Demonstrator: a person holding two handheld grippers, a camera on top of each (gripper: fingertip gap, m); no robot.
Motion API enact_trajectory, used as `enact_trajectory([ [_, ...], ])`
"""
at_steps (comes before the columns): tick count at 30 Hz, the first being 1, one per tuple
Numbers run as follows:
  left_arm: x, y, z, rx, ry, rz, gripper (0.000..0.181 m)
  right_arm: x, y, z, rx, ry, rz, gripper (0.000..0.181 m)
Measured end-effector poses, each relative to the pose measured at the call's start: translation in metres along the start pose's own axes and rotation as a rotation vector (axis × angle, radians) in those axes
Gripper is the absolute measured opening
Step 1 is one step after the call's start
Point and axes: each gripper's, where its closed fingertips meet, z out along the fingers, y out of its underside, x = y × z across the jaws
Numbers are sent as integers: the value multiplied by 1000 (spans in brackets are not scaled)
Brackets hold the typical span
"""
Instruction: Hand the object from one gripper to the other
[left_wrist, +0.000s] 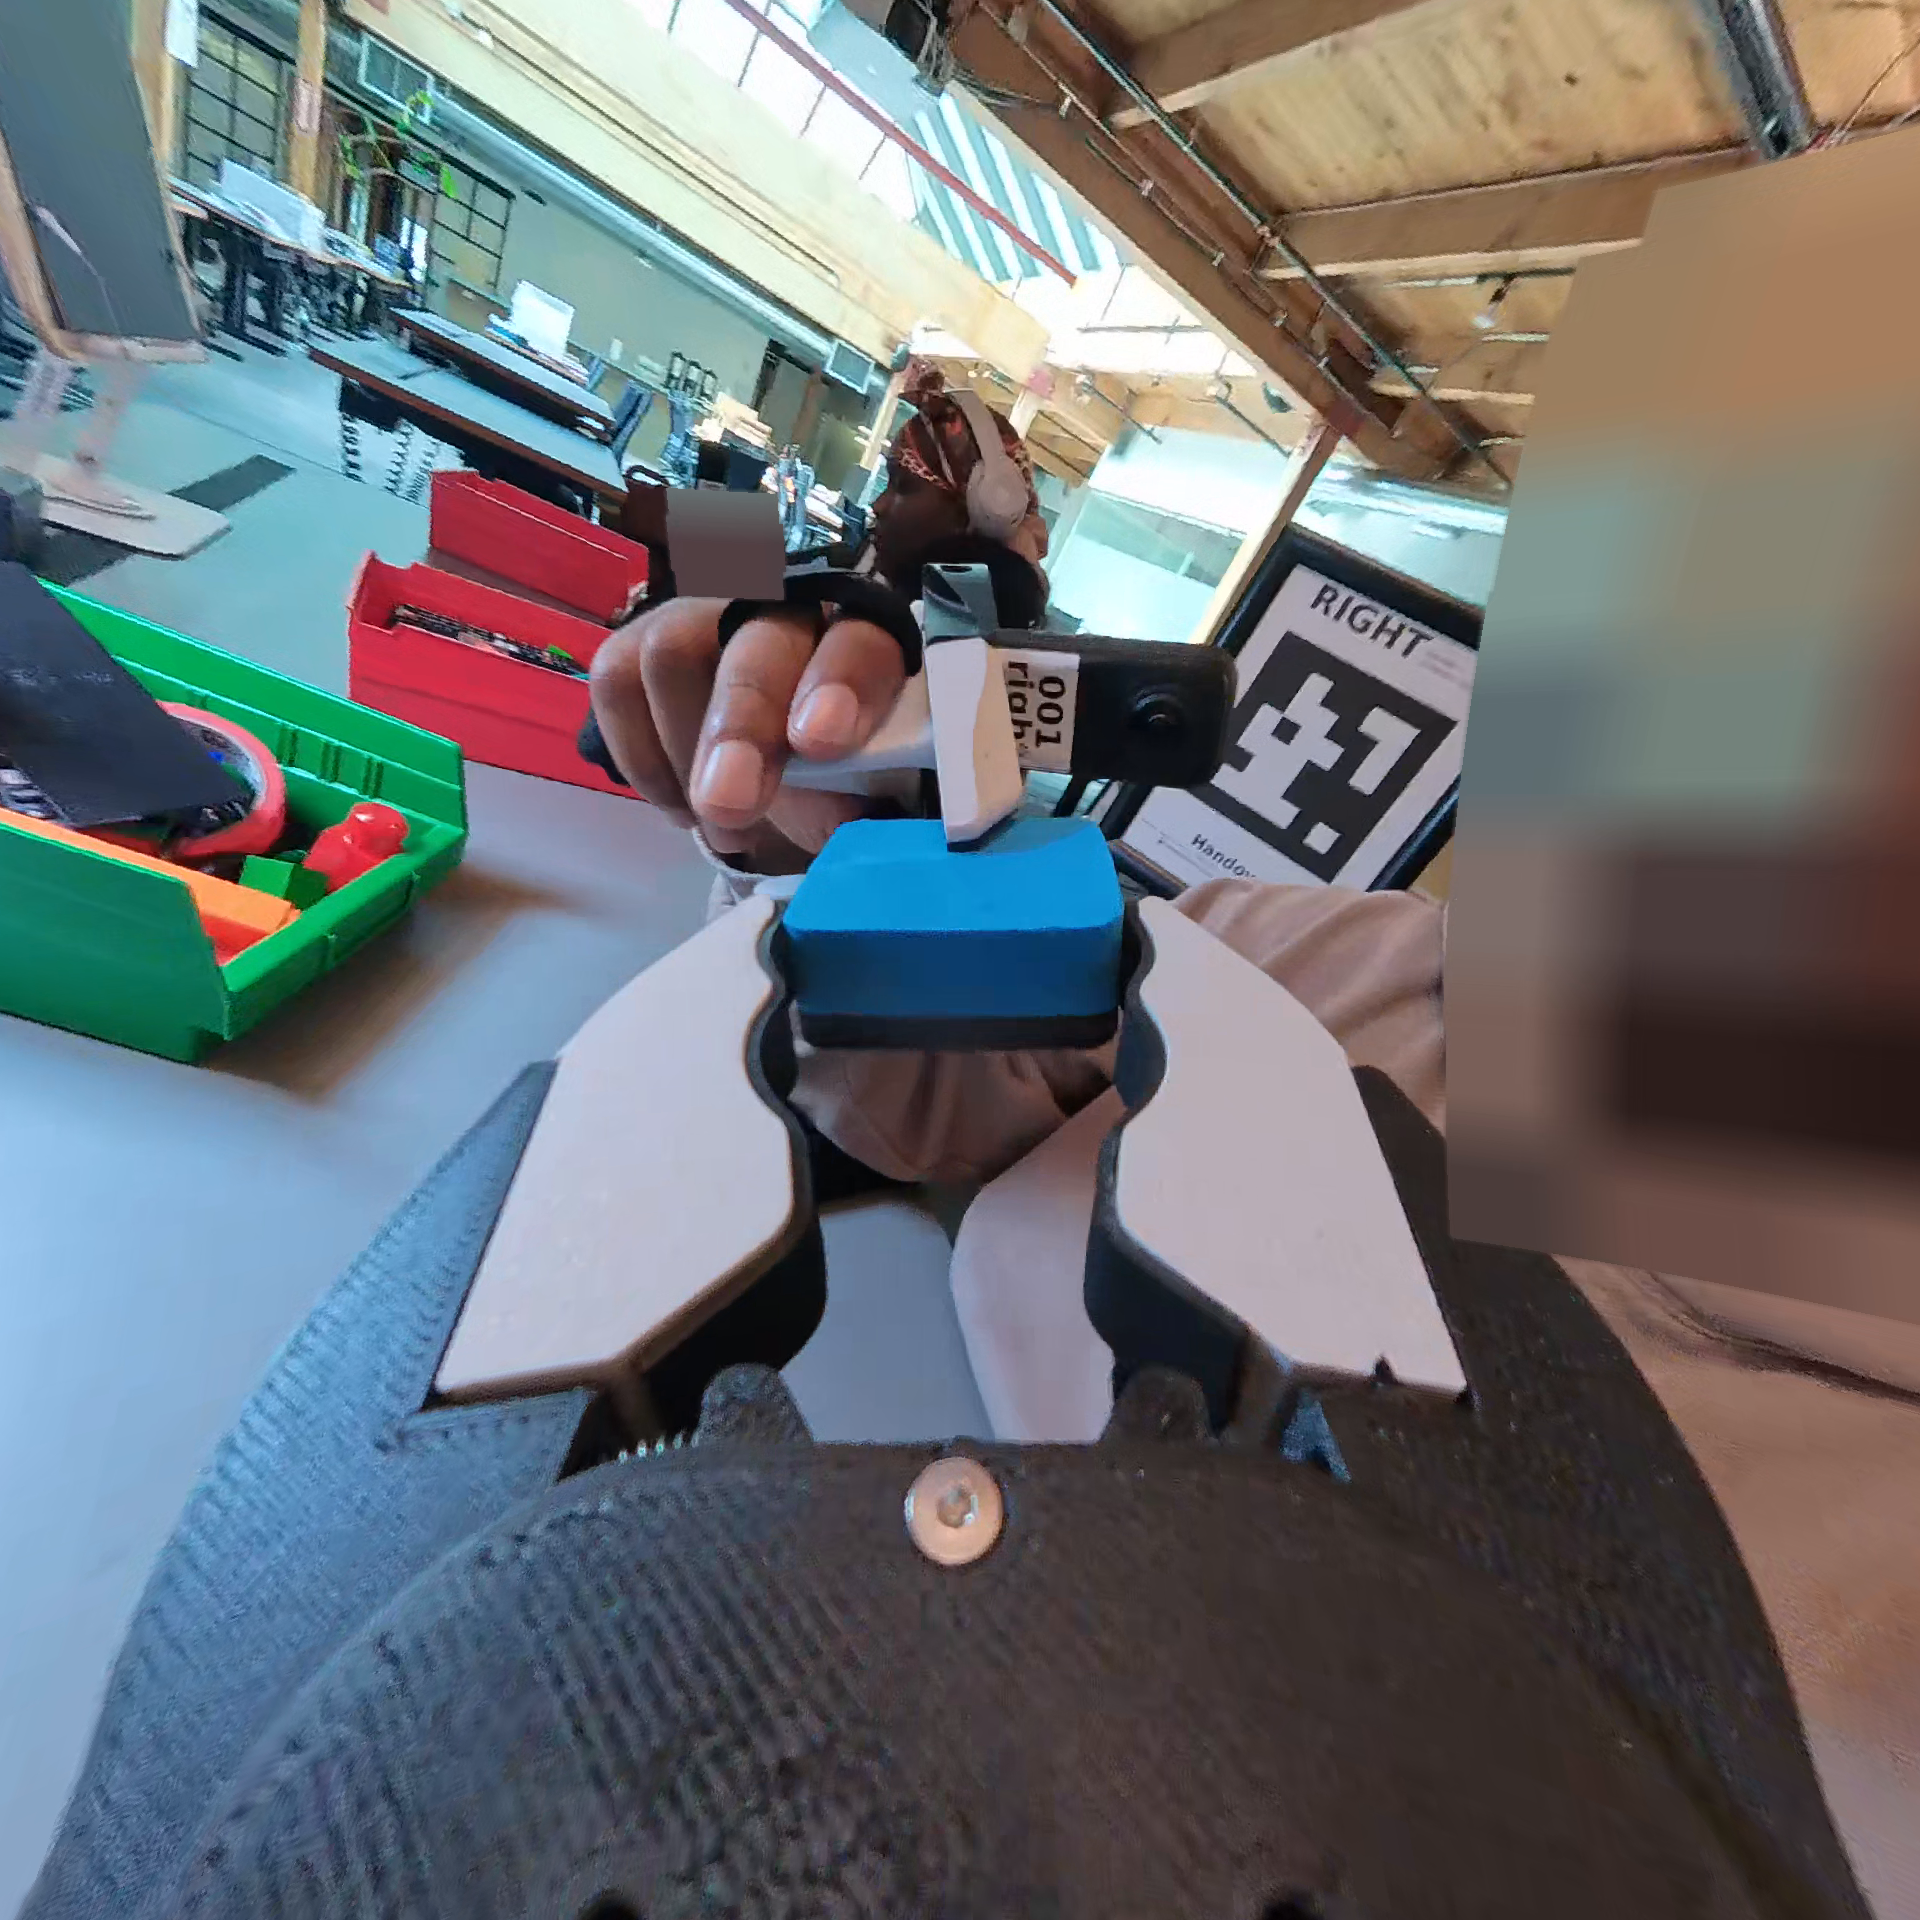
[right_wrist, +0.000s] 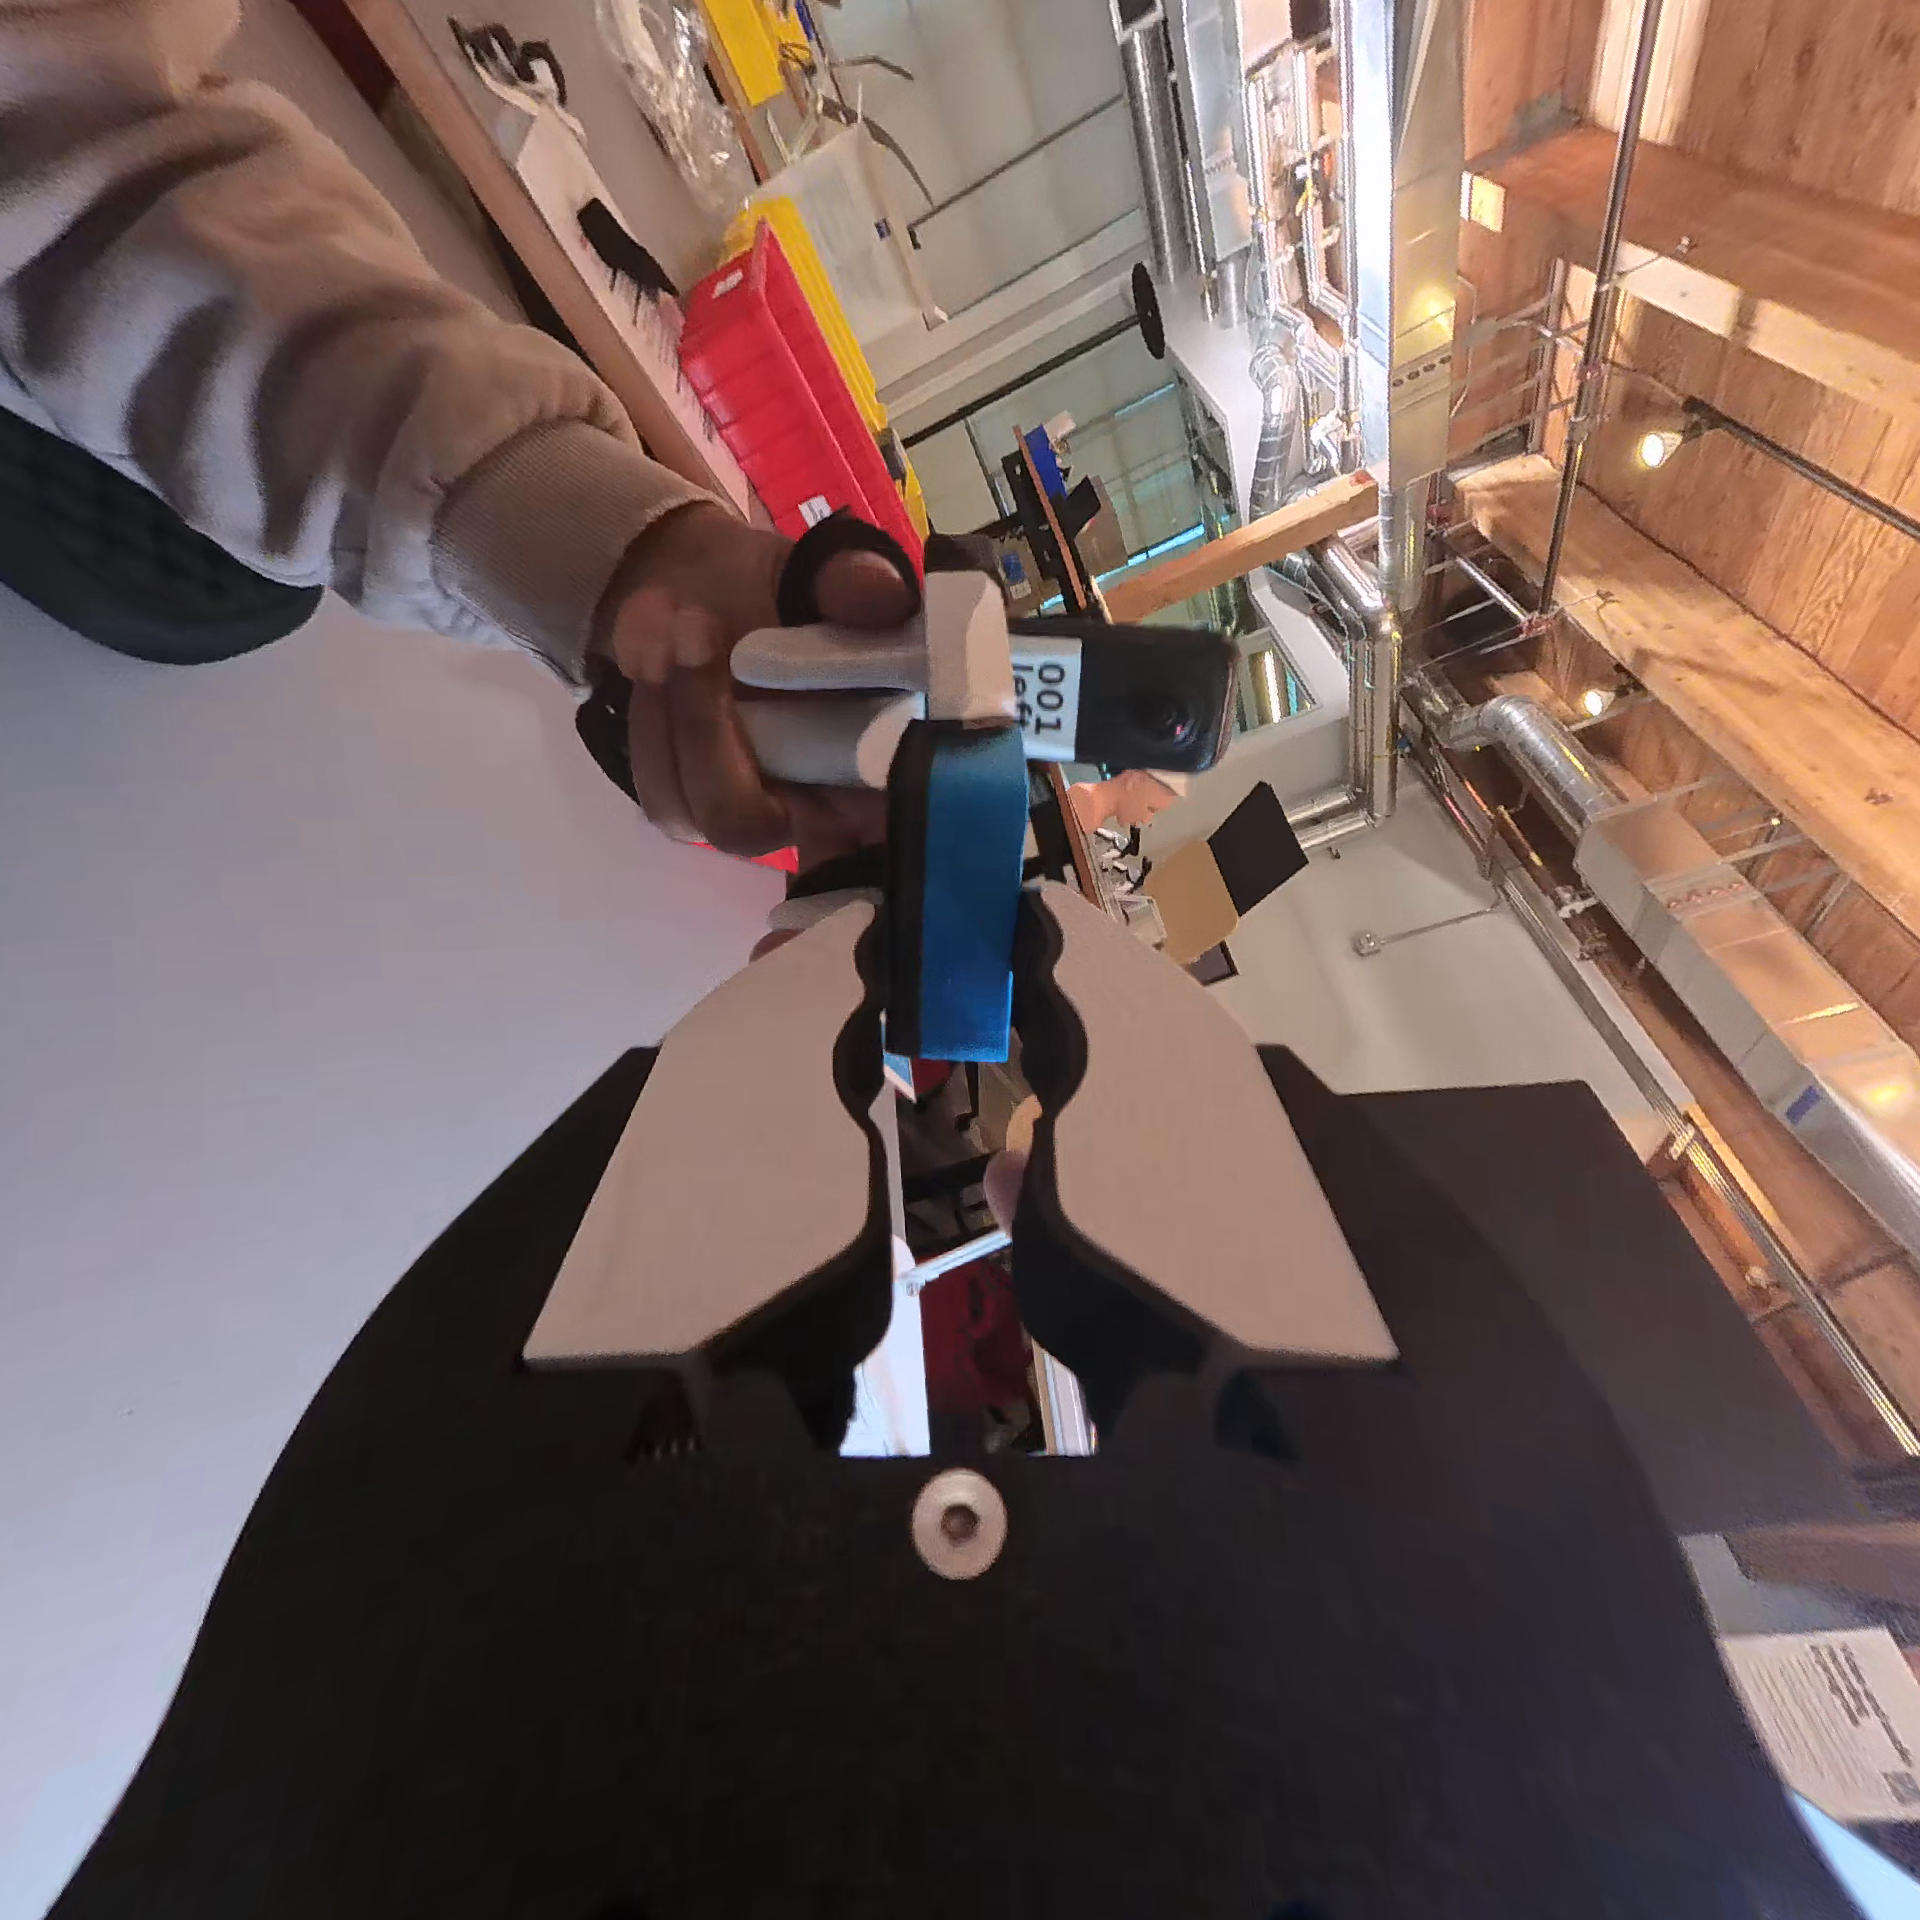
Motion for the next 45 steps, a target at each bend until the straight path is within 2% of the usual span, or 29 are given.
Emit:
enact_trajectory([
  [3,-8,-5,-6,0,-128,208,59,6,9,0,-48,20,74,26],
  [7,-18,-26,-26,9,-427,622,59,17,15,-10,22,-52,448,49],
  [10,-24,-41,-41,-3,-679,931,59,34,19,-15,110,-52,731,50],
  [15,-36,-50,-52,-85,-1009,1313,59,59,42,-9,98,91,1051,53],
  [17,-40,-48,-51,-117,-1075,1444,59,56,44,-2,41,114,1067,57],
  [23,-63,-33,-48,-222,-1204,1745,60,24,51,32,-212,171,908,67],
  [26,-69,-26,-44,-252,-1223,1821,60,8,69,43,-368,201,804,59],
  [28,-71,-26,-44,-256,-1233,1831,60,10,72,43,-368,230,761,55],
  [30,-72,-25,-43,-243,-1190,1776,60,10,73,42,-358,198,803,54],
  [33,-74,-28,-47,-155,-1109,1527,64,21,80,29,-370,218,803,54],
  [35,-72,-36,-52,-58,-1048,1324,63,36,86,11,-388,244,804,55],
  [38,-64,-49,-63,75,-946,1056,60,62,110,-35,-495,284,786,55],
  [41,-61,-53,-75,168,-837,803,59,79,157,-90,-660,313,804,55],
  [45,-69,-31,-103,136,-831,621,61,66,232,-174,-936,253,876,54],
])
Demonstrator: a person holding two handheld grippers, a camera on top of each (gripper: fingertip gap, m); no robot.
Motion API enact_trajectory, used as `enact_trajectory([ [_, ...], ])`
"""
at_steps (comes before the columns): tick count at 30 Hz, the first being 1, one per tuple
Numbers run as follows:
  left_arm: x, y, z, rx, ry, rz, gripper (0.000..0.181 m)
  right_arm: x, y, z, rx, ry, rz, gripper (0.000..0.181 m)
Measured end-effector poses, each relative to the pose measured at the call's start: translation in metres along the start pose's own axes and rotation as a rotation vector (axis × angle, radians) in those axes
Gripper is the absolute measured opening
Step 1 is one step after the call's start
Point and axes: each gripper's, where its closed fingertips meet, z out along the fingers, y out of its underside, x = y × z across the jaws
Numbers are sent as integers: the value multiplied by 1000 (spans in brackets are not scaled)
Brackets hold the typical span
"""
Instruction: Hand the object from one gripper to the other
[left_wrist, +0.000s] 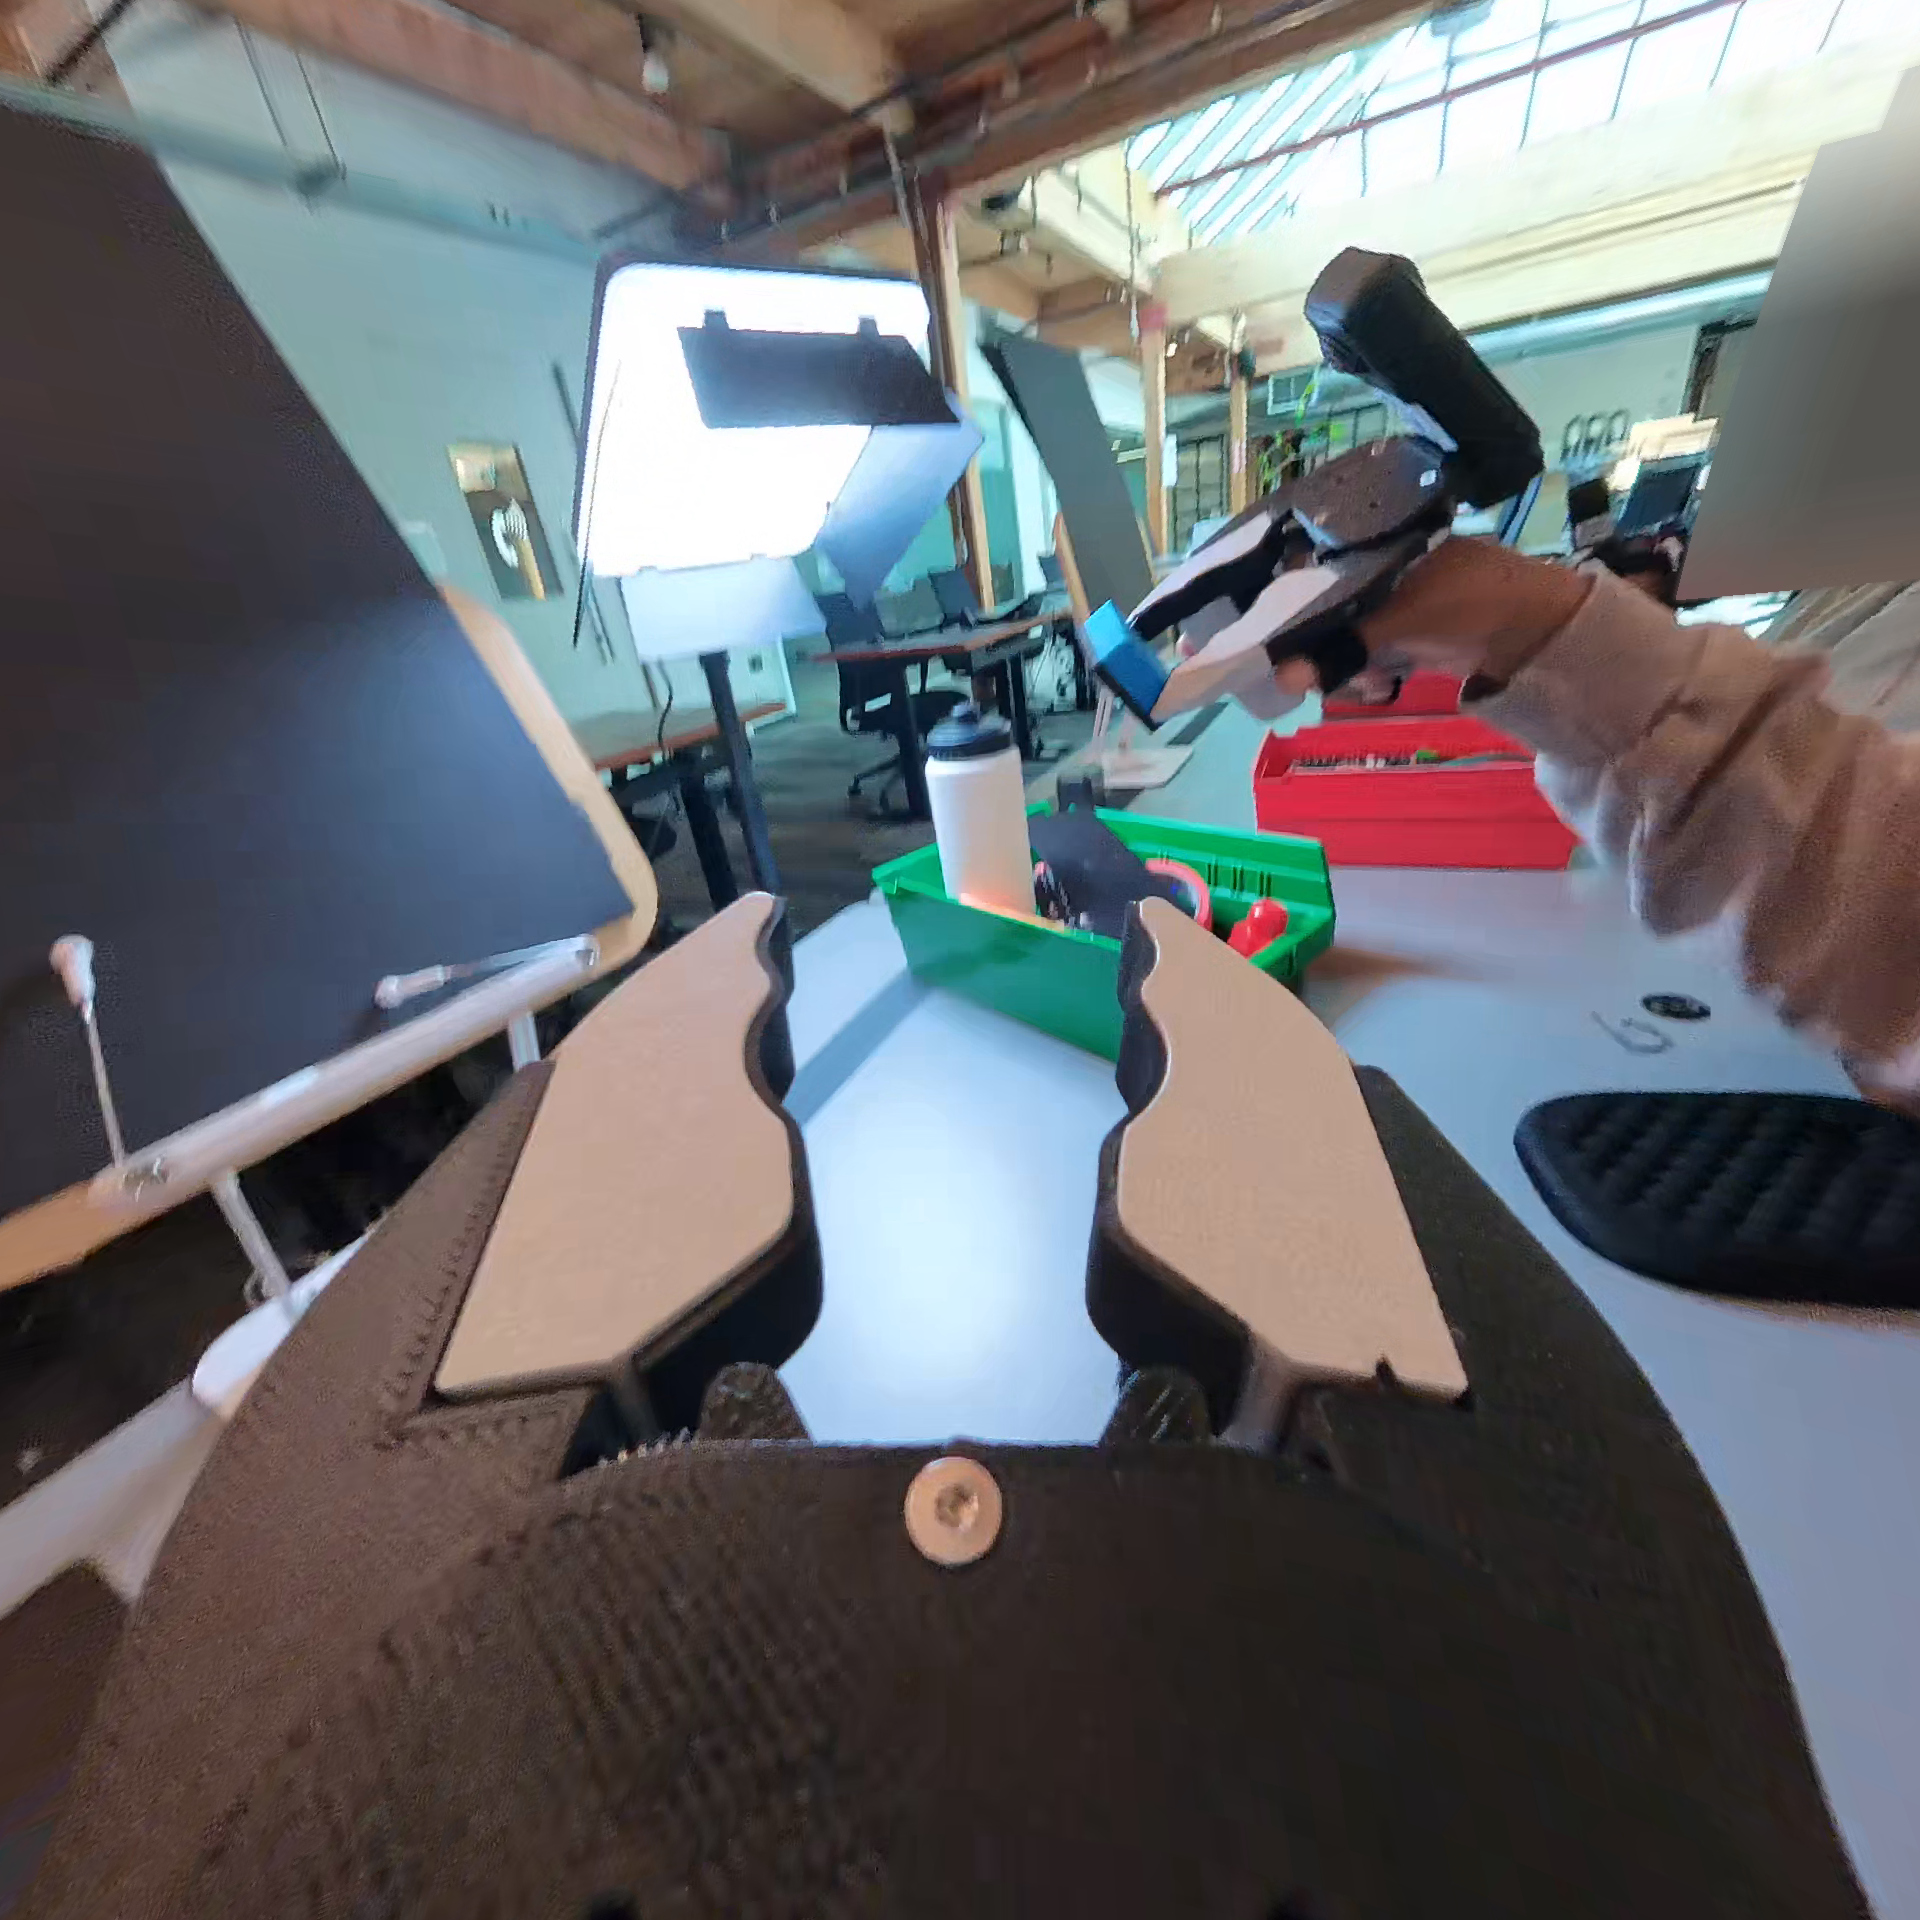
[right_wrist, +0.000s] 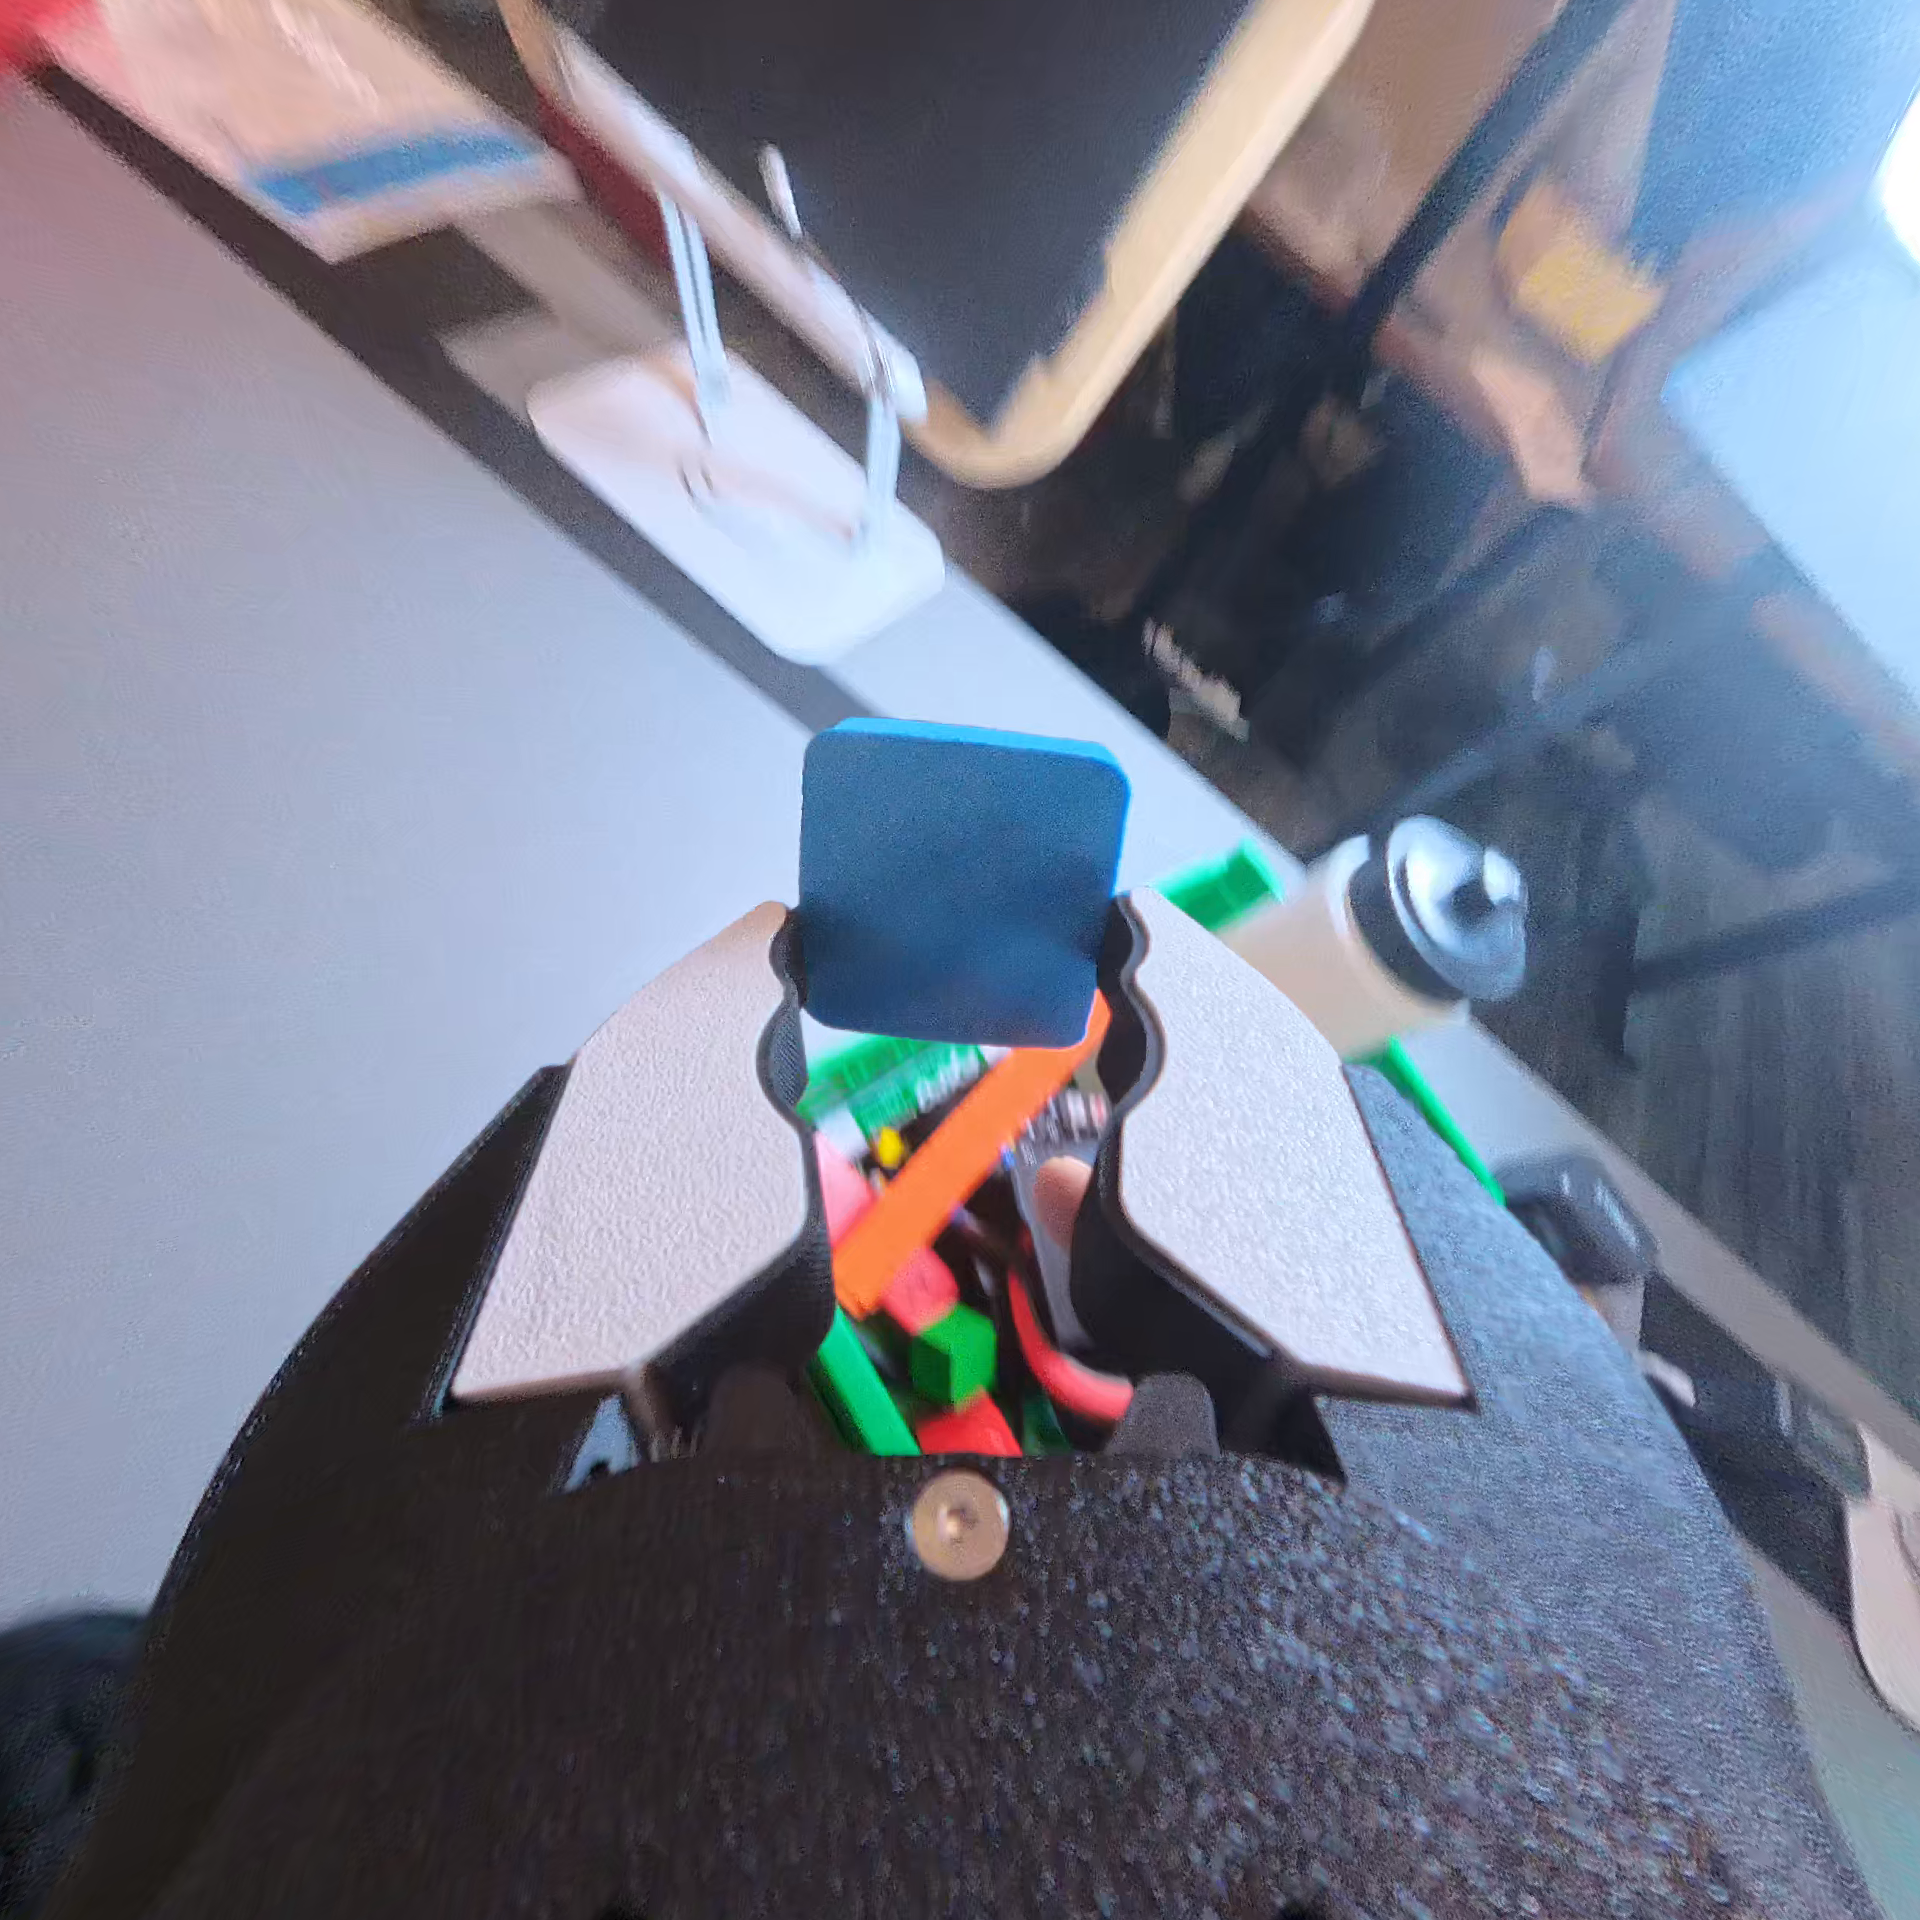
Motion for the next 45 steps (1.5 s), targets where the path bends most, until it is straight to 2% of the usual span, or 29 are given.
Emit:
enact_trajectory([
  [4,-13,50,-38,-156,-57,1,59,30,97,13,-266,-64,70,54],
  [6,-18,70,-58,-210,-84,-26,59,29,129,20,-326,-100,107,54],
  [9,-25,85,-86,-224,-126,-86,58,14,149,33,-342,-167,147,55],
  [14,-38,84,-119,-172,-196,-152,57,-20,162,64,-409,-224,65,55],
  [18,-48,82,-139,-142,-250,-161,56,-31,163,80,-464,-198,-16,56],
  [22,-57,83,-156,-115,-290,-186,55,-29,149,82,-408,-182,-2,63],
  [27,-69,83,-173,-105,-347,-185,55,-19,107,61,-164,-125,101,67],
  [33,-88,77,-197,-180,-428,-161,48,-48,60,7,220,-127,203,62],
  [36,-112,69,-220,-194,-528,-149,44,-73,60,-12,313,-126,223,58],
  [40,-156,56,-258,-212,-672,-180,42,-107,70,-19,391,-181,264,39],
  [42,-180,54,-274,-265,-731,-193,42,-119,73,-17,414,-202,291,32],
  [45,-220,59,-291,-412,-812,-168,45,-127,70,-12,452,-204,303,19],
])
